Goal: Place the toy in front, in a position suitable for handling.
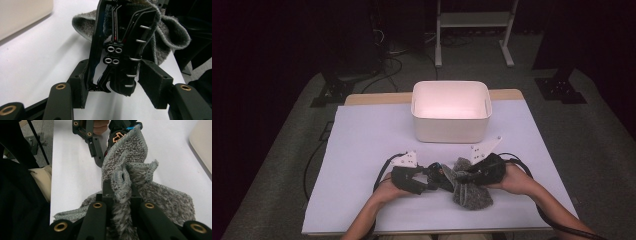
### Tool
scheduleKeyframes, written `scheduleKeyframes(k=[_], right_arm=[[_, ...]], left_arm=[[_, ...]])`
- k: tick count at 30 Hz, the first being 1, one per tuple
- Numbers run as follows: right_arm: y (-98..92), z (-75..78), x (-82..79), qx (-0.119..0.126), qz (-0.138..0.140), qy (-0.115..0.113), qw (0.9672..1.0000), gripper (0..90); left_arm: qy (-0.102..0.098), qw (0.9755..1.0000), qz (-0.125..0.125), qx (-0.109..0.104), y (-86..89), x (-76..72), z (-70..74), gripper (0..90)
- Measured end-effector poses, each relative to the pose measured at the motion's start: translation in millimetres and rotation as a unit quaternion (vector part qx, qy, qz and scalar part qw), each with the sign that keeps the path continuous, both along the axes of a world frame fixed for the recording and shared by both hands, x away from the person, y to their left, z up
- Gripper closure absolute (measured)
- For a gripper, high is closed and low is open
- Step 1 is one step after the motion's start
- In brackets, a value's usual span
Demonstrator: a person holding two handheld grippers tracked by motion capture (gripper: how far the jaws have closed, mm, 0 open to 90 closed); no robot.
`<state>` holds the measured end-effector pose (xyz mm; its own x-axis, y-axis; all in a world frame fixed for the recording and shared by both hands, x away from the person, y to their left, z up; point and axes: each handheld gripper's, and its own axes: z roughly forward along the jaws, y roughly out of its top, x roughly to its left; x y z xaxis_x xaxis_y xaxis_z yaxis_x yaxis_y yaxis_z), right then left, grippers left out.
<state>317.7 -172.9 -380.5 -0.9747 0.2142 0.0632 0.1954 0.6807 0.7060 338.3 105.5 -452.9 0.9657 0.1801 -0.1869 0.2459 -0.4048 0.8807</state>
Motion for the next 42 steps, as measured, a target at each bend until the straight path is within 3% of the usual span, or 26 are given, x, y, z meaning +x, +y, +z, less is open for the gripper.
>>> scheduleKeyframes(k=[9,12,13,14,19,21,23,24,27,34,42], right_arm=[[-2.2,-0.1,-1.9,0.003,0.000,-0.002,1.0000,80.9],[-3.1,0.0,-3.3,0.005,-0.001,-0.001,1.0000,80.7],[-4.0,-0.1,-3.3,0.006,-0.004,-0.004,1.0000,80.7],[-6.0,0.0,-2.3,0.008,-0.008,-0.005,0.9999,80.8],[-10.7,-1.2,-3.5,0.033,-0.011,0.002,0.9994,80.9],[-13.3,0.1,-3.9,0.049,-0.015,0.006,0.9987,80.9],[-14.5,1.8,-3.5,0.062,-0.017,0.008,0.9979,81.0],[-12.8,3.6,-2.6,0.070,-0.016,0.005,0.9974,81.0],[-5.7,4.0,-1.1,0.086,-0.013,0.009,0.9962,81.0],[12.5,3.5,2.9,0.120,0.003,0.021,0.9926,80.9],[11.1,0.4,3.1,0.113,-0.003,0.015,0.9935,80.9]], left_arm=[[0.010,0.9997,-0.011,-0.018,-4.3,5.2,-2.2,43.4],[0.038,0.9982,-0.043,-0.016,0.6,6.5,2.1,50.3],[0.024,0.9981,-0.055,-0.016,2.7,3.5,5.6,54.2],[0.023,0.9982,-0.054,-0.012,2.1,1.8,7.4,57.9],[0.014,0.9982,-0.057,-0.007,-0.9,-1.2,15.2,58.8],[-0.001,0.9979,-0.064,-0.008,-2.3,-3.4,27.6,59.4],[-0.003,0.9979,-0.064,-0.011,-1.8,-4.1,32.5,59.8],[-0.016,0.9977,-0.066,0.000,1.2,-4.7,42.1,60.1],[-0.028,0.9976,-0.062,0.014,8.4,-7.0,52.2,60.2],[-0.046,0.9962,-0.059,0.046,25.5,-12.0,68.8,60.3],[-0.043,0.9972,-0.050,0.035,22.8,-11.2,68.1,59.5]])
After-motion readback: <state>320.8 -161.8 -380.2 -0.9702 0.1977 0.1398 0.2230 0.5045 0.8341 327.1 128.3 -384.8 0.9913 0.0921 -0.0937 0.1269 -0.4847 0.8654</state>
